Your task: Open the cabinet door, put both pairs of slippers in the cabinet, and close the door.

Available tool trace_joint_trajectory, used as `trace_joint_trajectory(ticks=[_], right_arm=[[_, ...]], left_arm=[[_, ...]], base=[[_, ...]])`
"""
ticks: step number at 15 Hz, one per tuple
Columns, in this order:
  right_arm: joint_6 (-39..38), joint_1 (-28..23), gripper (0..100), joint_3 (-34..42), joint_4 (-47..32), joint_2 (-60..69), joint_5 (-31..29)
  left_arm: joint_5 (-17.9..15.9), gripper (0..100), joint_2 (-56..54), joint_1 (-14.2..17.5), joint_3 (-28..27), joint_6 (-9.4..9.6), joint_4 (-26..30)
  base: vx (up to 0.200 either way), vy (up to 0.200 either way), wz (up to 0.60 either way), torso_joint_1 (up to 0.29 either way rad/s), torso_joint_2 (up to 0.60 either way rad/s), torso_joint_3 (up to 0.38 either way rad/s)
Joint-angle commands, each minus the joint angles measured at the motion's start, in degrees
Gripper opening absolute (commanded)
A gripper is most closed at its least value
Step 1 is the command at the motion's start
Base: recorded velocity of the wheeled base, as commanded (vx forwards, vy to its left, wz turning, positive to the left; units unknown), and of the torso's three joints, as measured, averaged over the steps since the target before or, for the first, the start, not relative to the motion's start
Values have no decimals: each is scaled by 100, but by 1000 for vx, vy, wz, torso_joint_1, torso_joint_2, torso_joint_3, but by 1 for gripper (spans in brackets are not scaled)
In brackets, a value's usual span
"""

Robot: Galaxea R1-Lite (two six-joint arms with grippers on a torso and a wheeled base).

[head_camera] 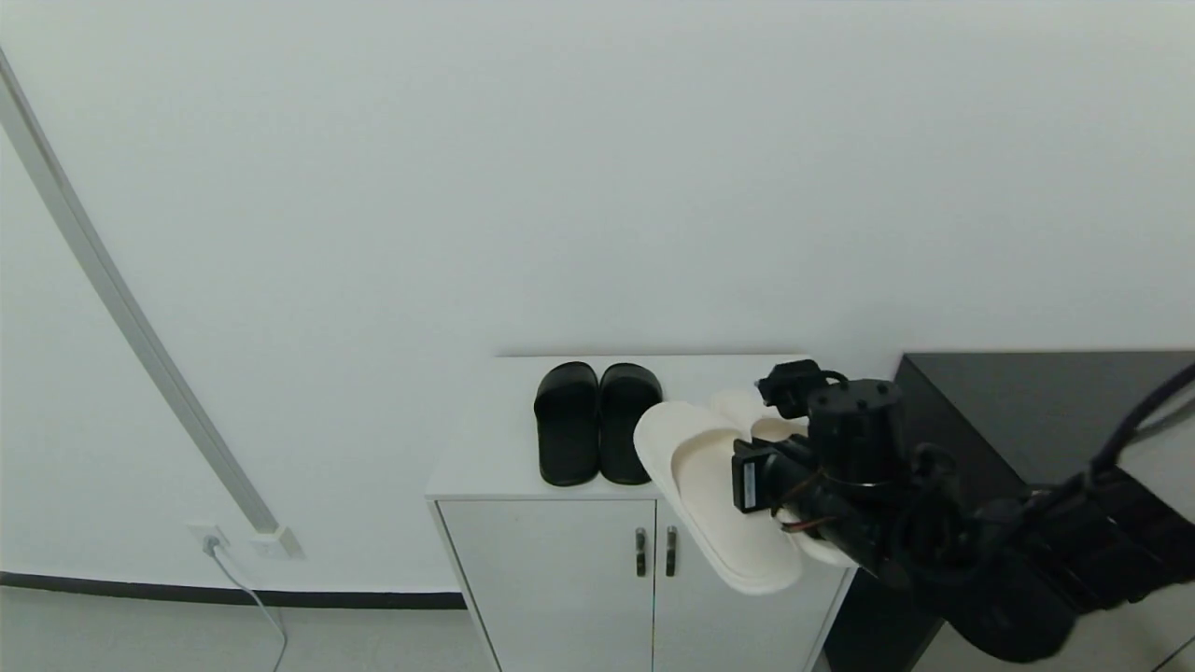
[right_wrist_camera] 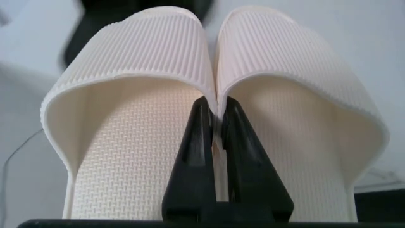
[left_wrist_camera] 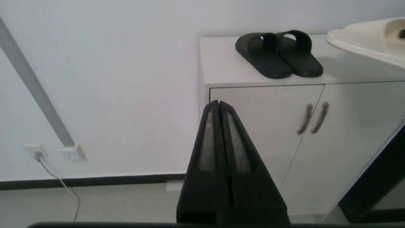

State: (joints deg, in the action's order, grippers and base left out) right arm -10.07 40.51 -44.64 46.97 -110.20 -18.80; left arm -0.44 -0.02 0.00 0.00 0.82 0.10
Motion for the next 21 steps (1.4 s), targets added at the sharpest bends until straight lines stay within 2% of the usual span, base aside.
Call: trace_joint_trajectory(ticks=[1,3,6,9,21], right_arm=[[49,264,0,1054,102,1317,526],[58,291,0,1379,93,1572,755],[49,291,0,1406,93,1581,772],[67,317,0,1432,93,1590,746],[58,300,0,1520,93,1563,772]], left_arm=[[-9,0,2,0,0,-3,-1],[-9,0,2,0,0,-3,-1],[-9,0,2,0,0,-3,-1],[-9,0,2,0,0,-3,-1],[-9,0,2,0,0,-3,-1]], base=[[0,0,0,0,0,0],[0,0,0,0,0,0],[0,0,0,0,0,0],[-200,0,0,-1,4,-2],[0,0,0,0,0,0]])
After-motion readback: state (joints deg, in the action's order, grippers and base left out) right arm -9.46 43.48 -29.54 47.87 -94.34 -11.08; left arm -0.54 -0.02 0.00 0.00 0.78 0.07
